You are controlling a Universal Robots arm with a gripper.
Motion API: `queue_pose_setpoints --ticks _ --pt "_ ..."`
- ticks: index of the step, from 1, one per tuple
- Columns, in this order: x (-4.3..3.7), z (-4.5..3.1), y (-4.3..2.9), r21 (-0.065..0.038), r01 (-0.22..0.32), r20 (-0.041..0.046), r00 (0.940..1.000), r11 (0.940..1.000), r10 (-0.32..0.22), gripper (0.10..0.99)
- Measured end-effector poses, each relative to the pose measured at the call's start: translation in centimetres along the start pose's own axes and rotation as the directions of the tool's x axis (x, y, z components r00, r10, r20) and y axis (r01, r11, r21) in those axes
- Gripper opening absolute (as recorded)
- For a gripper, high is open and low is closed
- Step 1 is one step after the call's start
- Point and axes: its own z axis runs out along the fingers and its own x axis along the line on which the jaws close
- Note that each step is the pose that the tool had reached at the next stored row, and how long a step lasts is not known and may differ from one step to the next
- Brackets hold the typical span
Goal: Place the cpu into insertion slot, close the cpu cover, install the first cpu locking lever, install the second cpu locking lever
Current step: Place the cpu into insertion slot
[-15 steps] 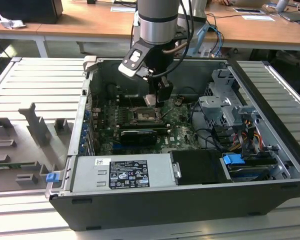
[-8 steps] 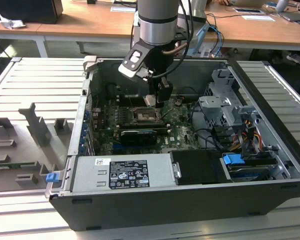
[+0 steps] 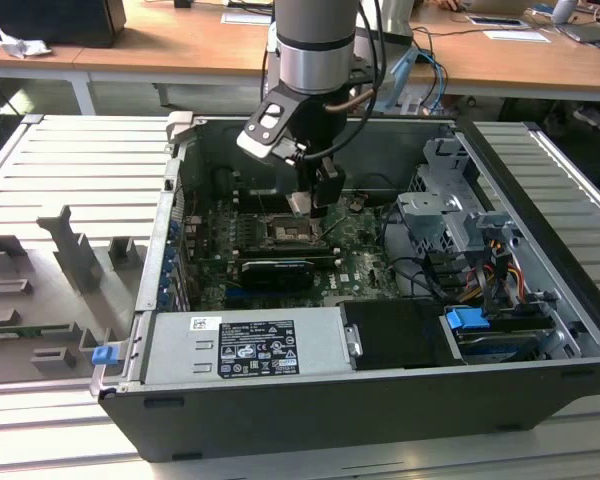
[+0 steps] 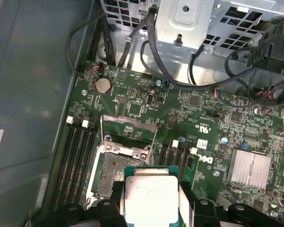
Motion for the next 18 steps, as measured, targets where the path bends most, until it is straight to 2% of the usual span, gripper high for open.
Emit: queue_pose_setpoints --ticks 3,9,18 --pt "0.00 0.73 -0.05 0.002 -0.017 0.0009 0.9999 0.9999 0.017 0.541" --pt "-0.01 1.12 -0.09 0.000 -0.103 0.0083 0.9947 0.9947 0.103 0.541" --pt "-0.02 1.72 -0.15 0.000 -0.107 0.0086 0.9943 0.9943 0.107 0.541"
